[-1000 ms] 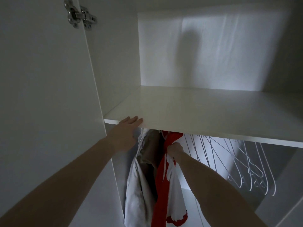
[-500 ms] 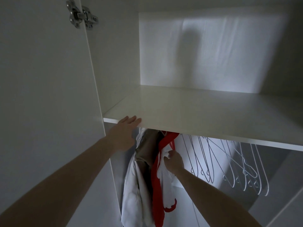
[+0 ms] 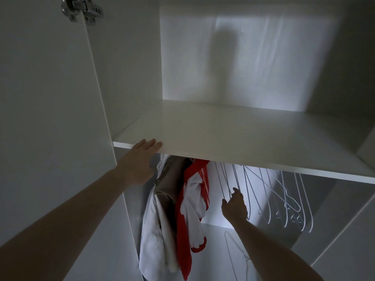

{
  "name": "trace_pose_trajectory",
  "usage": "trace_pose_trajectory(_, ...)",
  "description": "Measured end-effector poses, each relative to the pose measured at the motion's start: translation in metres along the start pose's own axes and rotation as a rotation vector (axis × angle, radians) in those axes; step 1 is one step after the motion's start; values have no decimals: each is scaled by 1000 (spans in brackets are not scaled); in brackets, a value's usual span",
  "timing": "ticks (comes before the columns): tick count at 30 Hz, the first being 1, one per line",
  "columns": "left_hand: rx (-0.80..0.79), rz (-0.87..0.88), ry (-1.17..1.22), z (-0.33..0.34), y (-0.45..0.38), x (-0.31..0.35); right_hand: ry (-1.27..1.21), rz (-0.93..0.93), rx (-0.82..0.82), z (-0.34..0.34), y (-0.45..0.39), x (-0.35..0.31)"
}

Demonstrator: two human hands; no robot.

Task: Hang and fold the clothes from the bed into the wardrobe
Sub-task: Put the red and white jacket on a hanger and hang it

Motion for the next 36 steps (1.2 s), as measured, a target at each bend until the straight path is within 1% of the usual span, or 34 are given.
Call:
trace_pose_trajectory(3,11,-5,15,0,-1,-1,-39,94,-136,7,-12,0)
trace_pose_trajectory(8,35,4,32,1,-1,-3,-84,142,-229,19,-21,-11)
trace_pose_trajectory(13,83,14,55,2,0,-3,-350,232,-352,42,-22,-36)
trace_pose_trajectory(15,94,19,58,3,0,-5,-370,212,-354,51,-20,-49)
trace_pose_trajectory(19,124,28,64,3,-1,-6,-316,184,-294,64,-20,-64)
trace_pose_trajectory(23,121,21,68,5,-2,-5,-448,175,-249,63,-14,-67)
trace_pose_trajectory(27,125,29,69,8,-1,-7,-458,71,-214,46,-2,-65)
trace_pose_trajectory(29,132,39,59,9,-1,-10,-447,57,-242,39,6,-61)
trace_pose_trajectory(33,123,63,41,13,-3,-11,-425,101,-326,34,34,-28)
trace_pose_trajectory(36,95,81,5,17,-4,-10,-380,95,-319,23,63,-2)
Point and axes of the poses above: each hand's wrist, its own y-axis away from the middle knuckle, its own z-axis out of the palm, x = y × z, the point moved 5 cm from there along -y, towards the middle knuckle, and after that the axes turned 14 degrees about z, right-handed, at the moved point
